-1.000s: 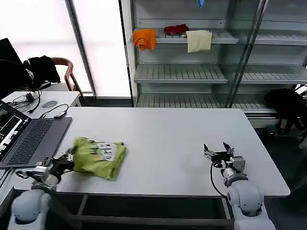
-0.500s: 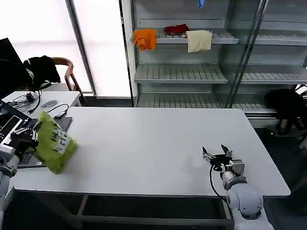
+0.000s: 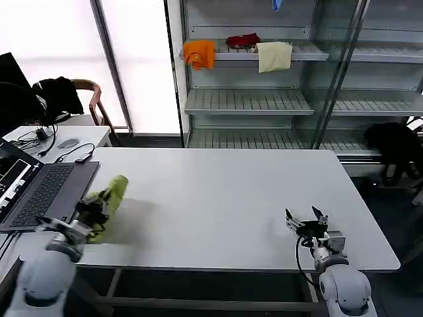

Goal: Fold and organize the clothes.

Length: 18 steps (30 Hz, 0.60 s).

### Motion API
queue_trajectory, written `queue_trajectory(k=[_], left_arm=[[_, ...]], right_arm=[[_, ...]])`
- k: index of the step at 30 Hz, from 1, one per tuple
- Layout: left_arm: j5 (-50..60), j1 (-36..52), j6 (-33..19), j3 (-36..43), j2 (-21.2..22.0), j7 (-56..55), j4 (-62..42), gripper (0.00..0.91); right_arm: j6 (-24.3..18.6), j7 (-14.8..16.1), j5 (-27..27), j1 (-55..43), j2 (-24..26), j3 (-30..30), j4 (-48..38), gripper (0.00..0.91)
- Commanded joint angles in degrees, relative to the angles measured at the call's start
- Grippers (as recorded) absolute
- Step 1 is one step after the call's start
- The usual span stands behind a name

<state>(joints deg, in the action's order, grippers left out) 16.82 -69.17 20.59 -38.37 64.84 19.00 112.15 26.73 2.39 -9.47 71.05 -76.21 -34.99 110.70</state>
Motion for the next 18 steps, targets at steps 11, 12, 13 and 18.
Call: queue_trajectory(k=[11,12,13,18], left_arm=[[-5.6,7.4,2.2,30.7,17.4,-11.3,-5.3,0.020],[-5.7,7.8,1.4,31.7,17.8,-11.5,-6.3,0.030],[-5.6,8.2,0.5,32.6,18.4,-12.1,-7.2,0.907],[-9.8,10.4,-8.2,34.6,21.8,-15.9,-9.8,0.907]], right_arm=[[3.1,-0.2,3.5,0.6,-2.8,2.5,6.1,0.907],[3.4,-0.2,3.6,0.4,-2.9,2.8,6.3,0.907],[3.5,-0.2,3.7,0.3,-2.9,2.9,6.3,0.907],[3.7,-0.2,3.6,0.0,-3.1,3.9,6.2,0.907]])
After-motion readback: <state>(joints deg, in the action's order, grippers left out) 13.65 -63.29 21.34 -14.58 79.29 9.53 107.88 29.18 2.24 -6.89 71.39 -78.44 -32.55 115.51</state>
